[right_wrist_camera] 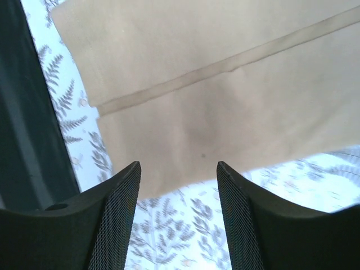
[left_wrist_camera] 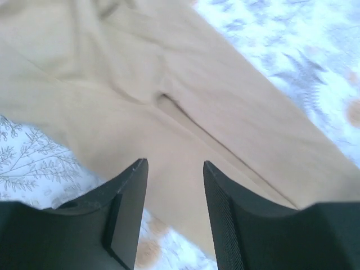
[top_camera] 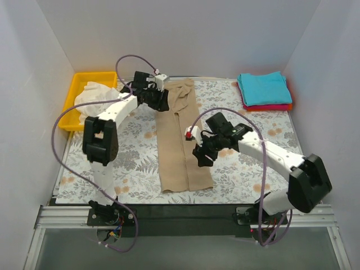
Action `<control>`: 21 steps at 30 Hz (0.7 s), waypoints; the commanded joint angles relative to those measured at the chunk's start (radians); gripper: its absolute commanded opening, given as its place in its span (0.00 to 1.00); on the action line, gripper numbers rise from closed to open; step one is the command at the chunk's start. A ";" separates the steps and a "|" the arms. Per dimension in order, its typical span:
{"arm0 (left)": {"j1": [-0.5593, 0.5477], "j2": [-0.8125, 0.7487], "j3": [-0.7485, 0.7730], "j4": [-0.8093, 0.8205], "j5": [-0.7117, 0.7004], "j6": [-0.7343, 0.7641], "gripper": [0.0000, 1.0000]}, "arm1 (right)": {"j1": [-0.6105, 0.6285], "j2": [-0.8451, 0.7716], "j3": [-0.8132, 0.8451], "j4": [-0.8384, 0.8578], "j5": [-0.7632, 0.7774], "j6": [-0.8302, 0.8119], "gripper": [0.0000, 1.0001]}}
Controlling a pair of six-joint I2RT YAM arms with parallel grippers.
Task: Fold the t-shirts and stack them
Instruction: Fold the tshirt
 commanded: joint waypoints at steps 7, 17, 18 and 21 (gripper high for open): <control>-0.070 -0.905 -0.825 0.014 0.296 0.442 0.43 | 0.111 -0.356 -0.311 0.056 0.201 -0.312 0.50; -0.489 -1.294 -1.321 0.227 0.061 0.492 0.51 | 0.363 -0.518 -0.584 0.334 0.241 -0.454 0.50; -0.517 -1.271 -1.325 0.267 0.045 0.454 0.49 | 0.372 -0.511 -0.594 0.346 0.239 -0.461 0.50; -0.580 -1.161 -1.312 0.321 0.023 0.411 0.46 | 0.397 -0.473 -0.612 0.391 0.250 -0.465 0.49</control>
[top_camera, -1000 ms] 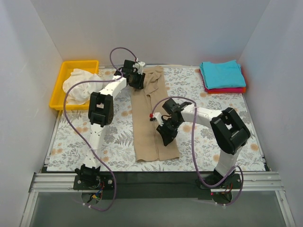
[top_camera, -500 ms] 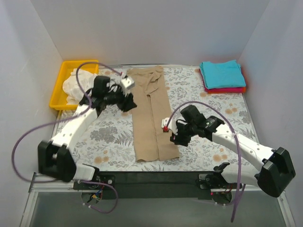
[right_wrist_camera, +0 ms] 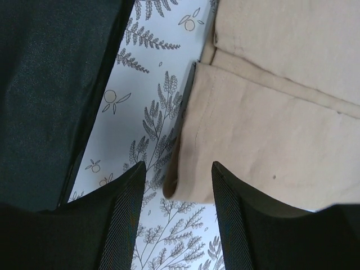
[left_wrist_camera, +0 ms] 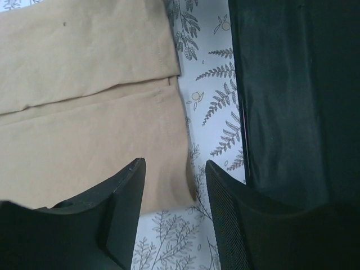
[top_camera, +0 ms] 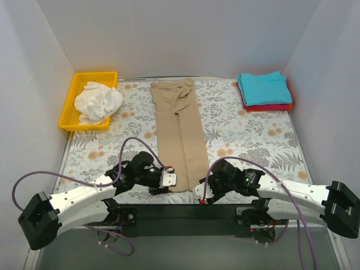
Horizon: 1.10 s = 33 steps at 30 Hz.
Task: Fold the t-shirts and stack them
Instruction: Fold the tshirt
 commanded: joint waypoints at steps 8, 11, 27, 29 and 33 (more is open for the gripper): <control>-0.100 0.157 -0.024 0.247 -0.115 -0.052 0.42 | 0.024 0.123 -0.039 0.198 0.015 -0.035 0.45; -0.112 0.212 -0.023 0.259 -0.135 -0.043 0.43 | 0.024 0.158 -0.061 0.224 0.022 -0.044 0.42; -0.141 0.259 -0.078 0.282 -0.176 -0.001 0.40 | 0.032 0.182 -0.079 0.238 0.042 -0.030 0.42; -0.148 0.264 -0.074 0.276 -0.185 -0.008 0.40 | 0.040 0.169 -0.073 0.209 0.042 -0.024 0.43; -0.149 0.270 -0.080 0.264 -0.178 0.002 0.40 | 0.050 0.157 -0.070 0.167 0.021 -0.023 0.47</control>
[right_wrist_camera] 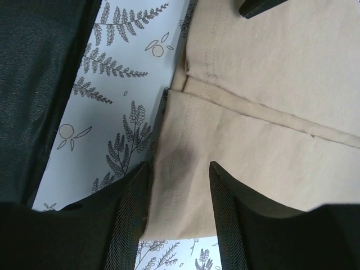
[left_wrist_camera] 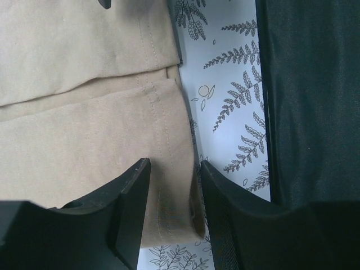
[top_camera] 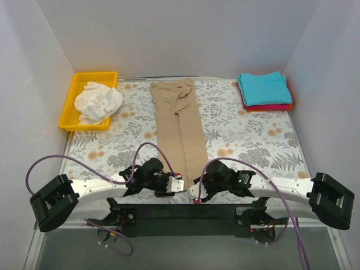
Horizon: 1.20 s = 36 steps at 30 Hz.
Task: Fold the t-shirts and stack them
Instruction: Fold the tshirt
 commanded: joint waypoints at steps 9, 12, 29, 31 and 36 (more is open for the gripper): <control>-0.007 0.034 -0.027 -0.024 0.005 0.005 0.24 | 0.023 0.057 -0.066 -0.087 -0.015 0.024 0.31; -0.007 0.045 -0.032 -0.026 0.008 0.011 0.17 | 0.023 0.092 -0.068 -0.073 -0.011 0.038 0.20; -0.005 -0.228 0.072 -0.271 0.149 -0.060 0.00 | 0.049 -0.041 0.191 -0.337 -0.051 0.170 0.01; -0.001 -0.250 0.088 -0.282 0.152 -0.094 0.00 | 0.046 -0.038 0.204 -0.346 -0.017 0.168 0.01; 0.054 -0.267 0.097 -0.301 0.149 -0.084 0.00 | -0.004 -0.010 0.234 -0.345 -0.009 0.131 0.01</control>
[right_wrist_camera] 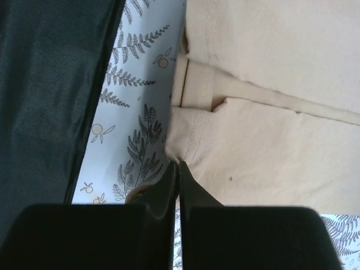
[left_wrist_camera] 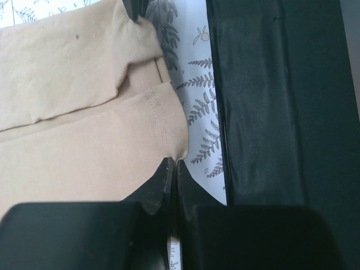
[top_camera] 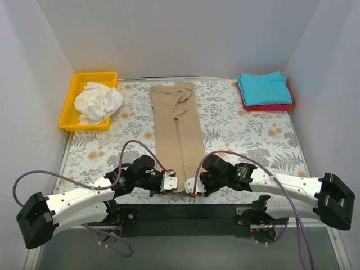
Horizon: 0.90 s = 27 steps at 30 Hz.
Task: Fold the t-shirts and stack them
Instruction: Fold the tshirt
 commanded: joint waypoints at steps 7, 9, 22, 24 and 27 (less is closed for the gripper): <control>0.220 0.078 0.097 -0.047 0.131 0.108 0.00 | -0.152 0.103 0.140 -0.045 -0.019 -0.090 0.01; 0.262 0.123 0.113 -0.046 0.160 0.154 0.00 | -0.171 0.123 0.157 -0.045 -0.033 -0.118 0.01; 0.352 0.194 0.150 0.032 0.183 0.212 0.00 | -0.220 0.183 0.223 -0.009 -0.044 -0.175 0.01; 0.392 0.233 0.180 0.036 0.191 0.233 0.00 | -0.251 0.206 0.249 -0.006 -0.047 -0.193 0.01; 0.441 0.290 0.211 0.056 0.206 0.276 0.00 | -0.283 0.240 0.297 0.001 -0.058 -0.234 0.01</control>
